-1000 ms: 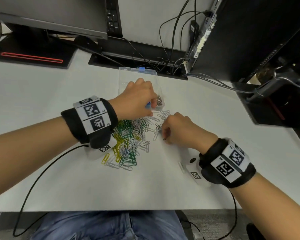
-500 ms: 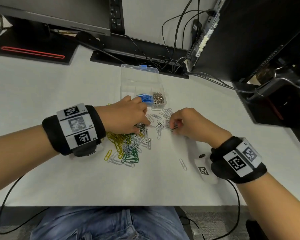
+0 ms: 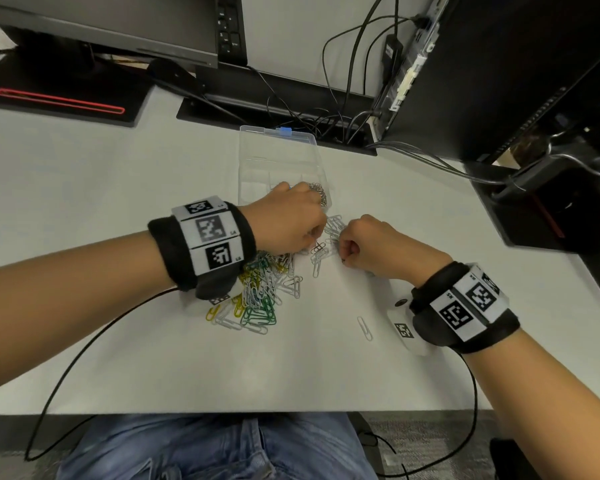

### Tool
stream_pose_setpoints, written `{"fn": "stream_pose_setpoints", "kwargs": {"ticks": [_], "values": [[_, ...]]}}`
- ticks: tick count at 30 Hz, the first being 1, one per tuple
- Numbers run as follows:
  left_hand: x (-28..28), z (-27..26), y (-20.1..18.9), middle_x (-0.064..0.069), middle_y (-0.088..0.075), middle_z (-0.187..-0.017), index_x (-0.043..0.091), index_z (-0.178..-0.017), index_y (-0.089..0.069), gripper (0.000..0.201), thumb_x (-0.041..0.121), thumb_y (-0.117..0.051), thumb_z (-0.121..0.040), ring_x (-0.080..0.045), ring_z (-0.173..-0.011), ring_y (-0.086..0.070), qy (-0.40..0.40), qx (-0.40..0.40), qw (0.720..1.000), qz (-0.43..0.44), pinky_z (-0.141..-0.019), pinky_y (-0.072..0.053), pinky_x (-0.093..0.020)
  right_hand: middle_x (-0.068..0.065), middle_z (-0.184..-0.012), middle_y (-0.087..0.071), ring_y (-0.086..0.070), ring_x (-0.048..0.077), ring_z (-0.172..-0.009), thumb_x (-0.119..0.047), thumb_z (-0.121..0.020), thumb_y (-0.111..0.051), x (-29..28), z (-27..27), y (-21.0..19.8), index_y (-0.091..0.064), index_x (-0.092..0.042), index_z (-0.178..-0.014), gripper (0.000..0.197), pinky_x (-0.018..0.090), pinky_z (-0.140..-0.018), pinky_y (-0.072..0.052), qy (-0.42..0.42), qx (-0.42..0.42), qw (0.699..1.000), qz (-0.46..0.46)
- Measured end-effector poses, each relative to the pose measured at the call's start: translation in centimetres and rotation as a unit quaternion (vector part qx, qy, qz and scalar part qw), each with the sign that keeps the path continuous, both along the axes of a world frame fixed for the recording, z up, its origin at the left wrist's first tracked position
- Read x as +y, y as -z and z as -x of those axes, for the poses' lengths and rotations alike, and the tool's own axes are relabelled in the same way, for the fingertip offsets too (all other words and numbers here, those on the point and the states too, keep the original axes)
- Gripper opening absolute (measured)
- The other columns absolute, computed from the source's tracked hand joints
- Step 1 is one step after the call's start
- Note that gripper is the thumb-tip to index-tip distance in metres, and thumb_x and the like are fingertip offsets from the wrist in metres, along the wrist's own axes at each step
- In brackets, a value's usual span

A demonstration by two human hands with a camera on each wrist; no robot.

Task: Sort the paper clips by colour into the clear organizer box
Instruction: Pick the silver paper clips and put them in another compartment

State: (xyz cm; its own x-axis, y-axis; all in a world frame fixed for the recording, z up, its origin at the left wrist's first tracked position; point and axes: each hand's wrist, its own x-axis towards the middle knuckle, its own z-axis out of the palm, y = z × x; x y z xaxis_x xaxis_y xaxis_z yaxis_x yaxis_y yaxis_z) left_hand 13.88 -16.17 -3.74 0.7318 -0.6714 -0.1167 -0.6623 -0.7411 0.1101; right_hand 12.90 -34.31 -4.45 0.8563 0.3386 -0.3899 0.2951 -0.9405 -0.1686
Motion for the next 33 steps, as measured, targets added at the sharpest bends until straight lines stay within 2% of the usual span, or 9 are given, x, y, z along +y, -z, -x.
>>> {"fn": "stream_pose_setpoints", "kwargs": {"ticks": [3, 8, 11, 13, 15, 19, 23, 28, 33], "values": [[-1.6, -0.8, 0.0, 0.0, -0.061, -0.096, 0.017, -0.087, -0.063, 0.012, 0.026, -0.056, -0.089, -0.021, -0.101, -0.052, -0.026, 0.009, 1.0, 0.014, -0.082, -0.034, -0.035, -0.003, -0.073, -0.053, -0.051, 0.019, -0.07, -0.006, -0.074, -0.063, -0.3, 0.2, -0.3, -0.047, -0.029, -0.06, 0.031, 0.025, -0.059, -0.036, 0.009, -0.005, 1.0, -0.024], [-2.8, -1.5, 0.5, -0.004, -0.067, -0.092, 0.011, -0.089, -0.066, 0.017, 0.027, -0.063, -0.088, -0.022, -0.09, -0.059, -0.028, 0.04, 0.999, -0.001, -0.075, -0.043, -0.032, -0.004, -0.063, -0.058, -0.058, 0.018, -0.062, -0.003, -0.073, -0.066, -1.2, 0.7, -0.8, -0.057, -0.02, -0.065, 0.021, 0.023, -0.053, -0.04, 0.03, -0.007, 0.999, -0.022], [-2.7, -1.6, 0.5, -0.001, -0.069, -0.087, 0.011, -0.084, -0.069, 0.008, 0.012, -0.061, -0.085, -0.016, -0.078, -0.056, -0.019, 0.068, 0.998, 0.004, -0.069, -0.046, -0.031, -0.007, -0.065, -0.058, -0.058, 0.017, -0.066, -0.003, -0.073, -0.066, -1.2, 0.9, -0.7, -0.064, -0.017, -0.072, 0.014, 0.025, -0.058, -0.045, 0.02, -0.005, 0.999, -0.038], [-2.6, -1.5, 0.4, 0.0, -0.069, -0.083, 0.011, -0.08, -0.07, 0.018, 0.002, -0.054, -0.082, -0.014, -0.072, -0.053, -0.017, 0.088, 0.996, 0.006, -0.067, -0.048, -0.031, -0.007, -0.068, -0.058, -0.056, 0.014, -0.066, -0.003, -0.074, -0.066, -0.9, 0.9, -0.7, -0.068, -0.013, -0.078, 0.011, 0.026, -0.063, -0.046, 0.008, 0.01, 0.998, -0.059], [-2.4, -1.4, 0.4, 0.001, -0.07, -0.08, 0.01, -0.078, -0.071, 0.024, -0.002, -0.051, -0.079, -0.011, -0.069, -0.054, -0.014, 0.102, 0.995, 0.002, -0.066, -0.049, -0.03, -0.008, -0.068, -0.056, -0.052, 0.011, -0.064, -0.003, -0.075, -0.065, -0.8, 0.8, -0.7, -0.069, -0.012, -0.081, 0.012, 0.022, -0.059, -0.043, 0.002, 0.008, 0.998, -0.063], [-2.2, -1.6, 0.3, 0.007, -0.061, -0.068, 0.011, -0.077, -0.069, 0.02, -0.001, -0.053, -0.078, -0.006, -0.063, -0.05, 0.006, 0.12, 0.993, 0.005, -0.065, -0.048, -0.028, -0.01, -0.066, -0.053, -0.05, 0.01, -0.061, -0.003, -0.075, -0.063, -0.7, 0.5, -0.6, -0.066, -0.015, -0.078, 0.012, 0.019, -0.052, -0.036, -0.004, -0.012, 0.999, -0.052], [-1.8, -2.0, -0.1, 0.011, -0.06, -0.067, 0.009, -0.076, -0.067, 0.019, -0.001, -0.051, -0.079, -0.002, -0.059, -0.05, 0.016, 0.132, 0.99, 0.043, -0.055, -0.038, -0.009, -0.008, -0.063, -0.052, -0.052, 0.016, -0.063, -0.002, -0.076, -0.058, -0.4, 0.5, -0.2, -0.057, -0.02, -0.065, 0.021, 0.02, -0.052, -0.037, -0.023, -0.02, 0.999, -0.039], [-1.0, -2.6, 0.1, 0.004, -0.07, -0.081, 0.006, -0.079, -0.07, 0.016, -0.001, -0.055, -0.079, -0.002, -0.064, -0.052, -0.003, 0.134, 0.988, 0.076, -0.059, -0.038, -0.01, -0.004, -0.071, -0.052, -0.053, 0.019, -0.068, -0.005, -0.078, -0.061, -0.7, 0.6, -0.3, -0.056, -0.018, -0.074, 0.014, 0.023, -0.053, -0.037, -0.01, -0.051, 0.998, -0.032], [-0.5, -3.1, 0.0, 0.01, -0.063, -0.072, 0.011, -0.086, -0.07, 0.007, 0.009, -0.071, -0.08, 0.002, -0.063, -0.054, -0.046, 0.17, 0.976, 0.126, -0.052, -0.038, -0.003, -0.004, -0.068, -0.052, -0.052, 0.018, -0.065, -0.002, -0.076, -0.06, -0.3, 0.5, -0.2, -0.053, -0.021, -0.064, 0.023, 0.022, -0.053, -0.035, -0.014, -0.034, 0.999, -0.039]]}}
